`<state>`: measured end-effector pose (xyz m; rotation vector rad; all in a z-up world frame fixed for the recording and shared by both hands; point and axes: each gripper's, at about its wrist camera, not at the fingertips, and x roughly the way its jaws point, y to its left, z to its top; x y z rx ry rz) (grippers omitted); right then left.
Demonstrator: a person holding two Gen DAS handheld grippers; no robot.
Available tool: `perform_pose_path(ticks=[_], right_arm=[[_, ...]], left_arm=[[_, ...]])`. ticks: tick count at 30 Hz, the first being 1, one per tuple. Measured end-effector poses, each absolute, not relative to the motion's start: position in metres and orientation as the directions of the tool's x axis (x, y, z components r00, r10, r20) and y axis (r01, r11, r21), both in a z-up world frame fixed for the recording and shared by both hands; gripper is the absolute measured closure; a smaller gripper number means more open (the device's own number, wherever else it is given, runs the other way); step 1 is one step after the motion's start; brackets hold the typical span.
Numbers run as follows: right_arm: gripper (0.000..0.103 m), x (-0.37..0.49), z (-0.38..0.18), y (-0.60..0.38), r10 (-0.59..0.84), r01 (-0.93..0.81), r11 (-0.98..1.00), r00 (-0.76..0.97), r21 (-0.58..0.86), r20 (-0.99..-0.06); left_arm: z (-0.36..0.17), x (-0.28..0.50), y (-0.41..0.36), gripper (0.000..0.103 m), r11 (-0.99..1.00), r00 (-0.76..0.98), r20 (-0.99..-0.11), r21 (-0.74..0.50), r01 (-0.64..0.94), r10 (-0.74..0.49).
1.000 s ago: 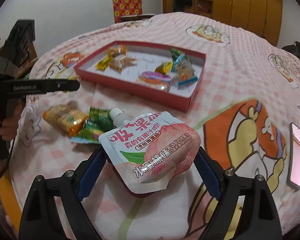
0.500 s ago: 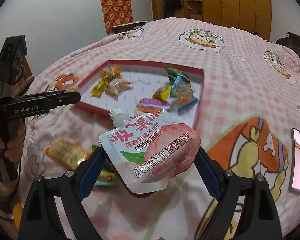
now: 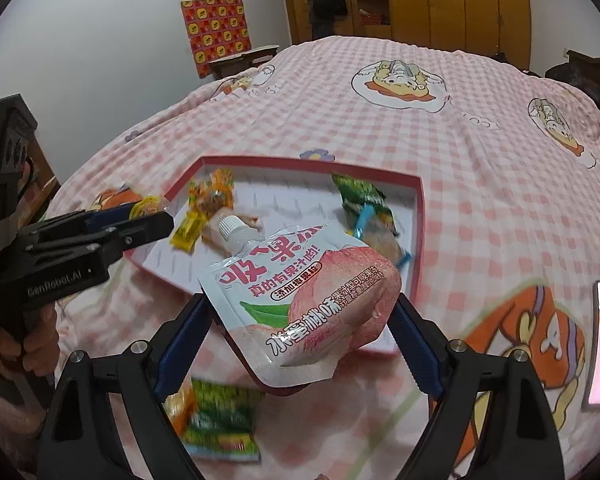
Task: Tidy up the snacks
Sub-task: 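Carry the jelly cup and drink pouch over the box lid, then open both tools to release the jelly cup and pouch into the box lid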
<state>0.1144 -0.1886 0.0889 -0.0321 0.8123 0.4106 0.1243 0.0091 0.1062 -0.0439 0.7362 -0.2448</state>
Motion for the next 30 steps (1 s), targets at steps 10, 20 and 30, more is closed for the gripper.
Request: perform_pose_path(ticks=[10, 20, 30], right_arm=[[0.013, 0.150, 0.086, -0.174, 0.353, -0.363, 0.920, 0.606, 0.147, -0.712], [0.013, 0.185, 0.075, -0.165, 0.338, -0.335, 0.930, 0.611, 0.154, -0.716], [0.013, 0.202, 0.071, -0.156, 0.311, -0.337, 0.935, 0.625, 0.112, -0.716]], left_arm=[[0.100, 0.162, 0.006, 0.059, 0.972, 0.715, -0.661, -0.115, 0.204, -0.228], [0.085, 0.195, 0.008, 0.058, 0.976, 0.697, -0.685, -0.117, 0.185, -0.214], [0.070, 0.214, 0.017, 0.057, 0.982, 0.688, -0.700, -0.127, 0.142, -0.190]])
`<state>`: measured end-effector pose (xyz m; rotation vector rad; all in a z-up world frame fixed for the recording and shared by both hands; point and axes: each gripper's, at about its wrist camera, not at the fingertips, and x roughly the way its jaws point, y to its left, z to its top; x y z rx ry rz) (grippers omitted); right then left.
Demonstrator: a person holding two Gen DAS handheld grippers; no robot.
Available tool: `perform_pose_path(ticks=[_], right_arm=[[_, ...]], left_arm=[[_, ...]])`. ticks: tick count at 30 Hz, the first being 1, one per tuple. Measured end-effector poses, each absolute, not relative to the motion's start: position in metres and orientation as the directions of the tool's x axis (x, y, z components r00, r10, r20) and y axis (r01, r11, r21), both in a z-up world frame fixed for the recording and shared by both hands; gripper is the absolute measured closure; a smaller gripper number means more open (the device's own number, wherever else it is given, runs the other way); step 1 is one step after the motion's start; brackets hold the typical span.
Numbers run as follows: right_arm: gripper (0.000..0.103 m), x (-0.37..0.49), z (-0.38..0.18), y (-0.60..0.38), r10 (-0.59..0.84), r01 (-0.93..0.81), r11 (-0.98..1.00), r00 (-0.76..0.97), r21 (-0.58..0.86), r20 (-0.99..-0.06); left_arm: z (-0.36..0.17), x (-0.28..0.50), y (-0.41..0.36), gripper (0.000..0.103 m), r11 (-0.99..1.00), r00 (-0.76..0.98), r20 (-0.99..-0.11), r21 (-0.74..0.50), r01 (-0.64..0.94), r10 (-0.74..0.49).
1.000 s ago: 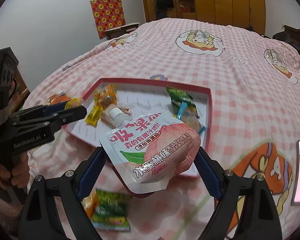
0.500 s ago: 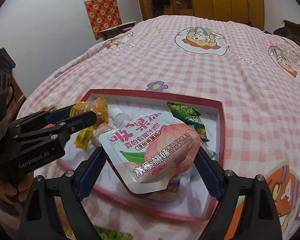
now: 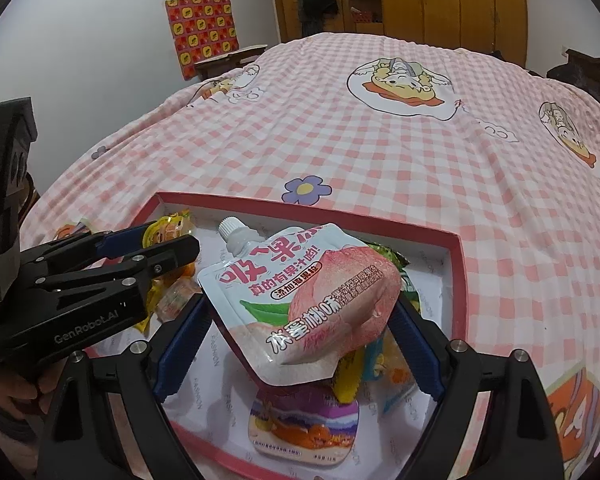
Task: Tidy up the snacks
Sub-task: 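Open both tools to release the jelly cup and pouch into the box lid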
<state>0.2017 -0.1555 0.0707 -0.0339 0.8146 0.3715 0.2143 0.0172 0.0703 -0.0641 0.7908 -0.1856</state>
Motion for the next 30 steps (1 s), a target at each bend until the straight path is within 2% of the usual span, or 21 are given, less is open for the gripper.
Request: perform_pose_path(ticks=[11, 15, 16, 30], right_arm=[[0.013, 0.212, 0.068, -0.155, 0.294, -0.321, 0.942, 0.652, 0.097, -0.699], [0.012, 0.211, 0.071, -0.155, 0.292, -0.323, 0.942, 0.655, 0.091, -0.697], [0.012, 0.210, 0.071, -0.155, 0.294, -0.326, 0.941, 0.654, 0.091, -0.697], [0.012, 0.196, 0.079, -0.161, 0.333, -0.335, 0.933, 0.664, 0.132, -0.670]], left_arm=[[0.070, 0.215, 0.023, 0.054, 0.983, 0.677, -0.713, -0.140, 0.118, -0.182], [0.073, 0.212, 0.021, 0.039, 0.984, 0.680, -0.711, -0.131, 0.122, -0.179], [0.073, 0.212, 0.021, 0.038, 0.984, 0.680, -0.712, -0.130, 0.121, -0.177], [0.087, 0.187, 0.022, 0.038, 0.978, 0.680, -0.704, -0.161, 0.130, -0.206]])
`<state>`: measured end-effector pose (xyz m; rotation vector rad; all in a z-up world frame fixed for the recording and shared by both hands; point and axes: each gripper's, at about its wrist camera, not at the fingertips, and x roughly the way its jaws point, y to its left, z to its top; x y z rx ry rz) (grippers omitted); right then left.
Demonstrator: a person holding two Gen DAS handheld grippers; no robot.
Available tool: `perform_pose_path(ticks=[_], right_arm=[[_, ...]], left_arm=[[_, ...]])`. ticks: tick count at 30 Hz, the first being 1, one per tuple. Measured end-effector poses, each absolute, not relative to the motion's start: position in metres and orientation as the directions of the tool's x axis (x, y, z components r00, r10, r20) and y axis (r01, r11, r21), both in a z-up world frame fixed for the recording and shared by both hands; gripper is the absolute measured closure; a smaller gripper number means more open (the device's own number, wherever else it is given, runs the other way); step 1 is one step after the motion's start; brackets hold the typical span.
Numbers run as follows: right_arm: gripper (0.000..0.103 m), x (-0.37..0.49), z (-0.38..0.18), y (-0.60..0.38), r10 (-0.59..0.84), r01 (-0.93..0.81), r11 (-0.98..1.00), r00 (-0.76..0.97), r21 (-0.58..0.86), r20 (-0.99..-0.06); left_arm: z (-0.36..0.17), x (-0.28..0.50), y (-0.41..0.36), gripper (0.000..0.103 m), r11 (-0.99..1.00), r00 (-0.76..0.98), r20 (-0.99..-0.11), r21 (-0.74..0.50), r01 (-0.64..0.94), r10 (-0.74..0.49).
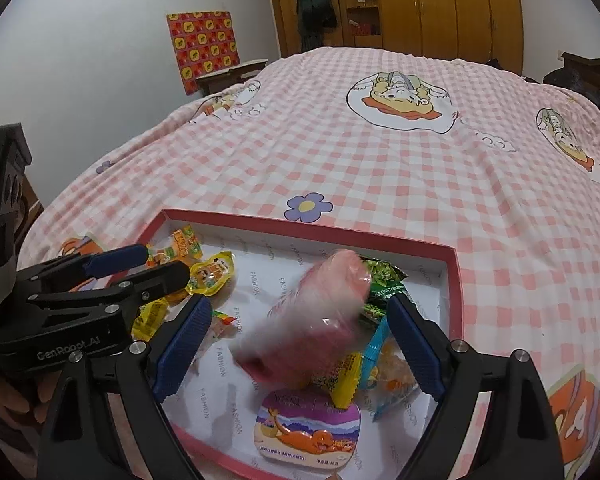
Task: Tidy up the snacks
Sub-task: 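Open both tools to release the jelly cup and pouch into the box lid, then move both open tools back toward the remaining snacks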
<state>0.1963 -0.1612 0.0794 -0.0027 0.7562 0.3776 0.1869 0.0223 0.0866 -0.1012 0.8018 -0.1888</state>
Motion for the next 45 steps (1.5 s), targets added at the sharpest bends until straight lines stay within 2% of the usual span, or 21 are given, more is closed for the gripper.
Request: perform_pose_path(ticks=[23, 37, 45], right_arm=[[0.012, 0.149, 0.086, -0.171, 0.334, -0.313, 0.937, 0.676, 0.155, -0.657], [0.012, 0.106, 0.091, -0.176, 0.347, -0.319, 0.933, 0.682, 0.165, -0.644], [0.012, 0.078, 0.079, -0.177, 0.321, -0.310, 0.940, 0.657, 0.143, -0.682]], left_arm=[[0.100, 0.131, 0.020, 0.038, 0.981, 0.678, -0.710, -0.146, 0.124, -0.191], [0.102, 0.085, 0.022, 0.038, 0.973, 0.668, -0.707, -0.179, 0.149, -0.232], [0.093, 0.060, 0.019, 0.038, 0.968, 0.644, -0.724, -0.173, 0.180, -0.249]])
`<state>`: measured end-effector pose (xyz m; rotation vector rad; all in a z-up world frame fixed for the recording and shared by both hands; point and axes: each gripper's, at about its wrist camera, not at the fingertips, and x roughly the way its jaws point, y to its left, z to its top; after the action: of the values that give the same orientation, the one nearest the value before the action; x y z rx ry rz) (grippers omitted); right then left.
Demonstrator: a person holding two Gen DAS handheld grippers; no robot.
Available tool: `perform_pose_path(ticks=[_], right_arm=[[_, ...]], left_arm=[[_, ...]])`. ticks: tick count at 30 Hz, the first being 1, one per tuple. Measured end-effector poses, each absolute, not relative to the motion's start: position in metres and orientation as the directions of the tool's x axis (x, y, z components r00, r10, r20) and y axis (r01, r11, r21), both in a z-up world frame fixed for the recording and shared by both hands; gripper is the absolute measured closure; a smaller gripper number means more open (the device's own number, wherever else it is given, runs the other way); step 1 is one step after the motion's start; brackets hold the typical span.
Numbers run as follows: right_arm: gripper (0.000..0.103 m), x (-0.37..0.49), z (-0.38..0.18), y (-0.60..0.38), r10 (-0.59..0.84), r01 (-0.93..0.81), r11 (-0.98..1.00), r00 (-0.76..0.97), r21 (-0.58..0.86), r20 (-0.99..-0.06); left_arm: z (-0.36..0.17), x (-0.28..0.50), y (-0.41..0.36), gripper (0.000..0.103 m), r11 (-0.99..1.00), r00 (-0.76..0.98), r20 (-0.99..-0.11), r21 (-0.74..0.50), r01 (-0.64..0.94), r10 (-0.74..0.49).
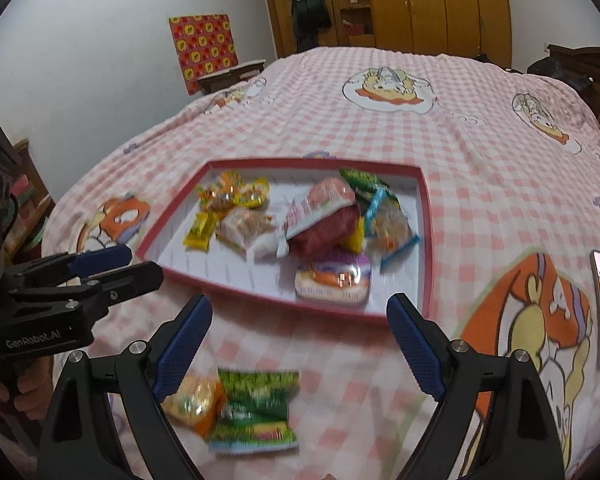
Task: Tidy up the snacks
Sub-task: 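Move both open tools back toward the remaining snacks, then grasp the green snack bag with the right tool while the left tool grasps the clear cracker pack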
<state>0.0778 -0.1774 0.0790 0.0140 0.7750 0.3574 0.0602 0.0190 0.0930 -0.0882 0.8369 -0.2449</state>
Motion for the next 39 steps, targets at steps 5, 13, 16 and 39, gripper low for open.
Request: perform_pose_path(ticks=[5, 13, 16, 39], right_arm=[[0.012, 0.065, 0.070, -0.178, 0.324, -0.312, 0.938, 0.634, 0.150, -0.702], [0.012, 0.052, 0.048, -0.178, 0.334, -0.307, 0.934, 0.577, 0.181, -0.745], [0.012, 0.050, 0.040, -0.178, 0.348, -0.304, 0.930, 0.555, 0.206, -0.755], [0.061, 0.049, 0.023, -0.176, 0.368, -0.305, 0.923, 0.528, 0.233, -0.765]], left_arm=[[0.088, 0.050, 0.020, 0.038, 0.966, 0.634, -0.730, -0.170, 0.195, -0.256], [0.076, 0.043, 0.023, 0.038, 0.962, 0.618, -0.739, -0.176, 0.207, -0.268], [0.072, 0.042, 0.022, 0.037, 0.958, 0.606, -0.745, -0.177, 0.225, -0.280], [0.046, 0.023, -0.003, 0.034, 0.889, 0.504, -0.796, -0.090, 0.448, -0.335]])
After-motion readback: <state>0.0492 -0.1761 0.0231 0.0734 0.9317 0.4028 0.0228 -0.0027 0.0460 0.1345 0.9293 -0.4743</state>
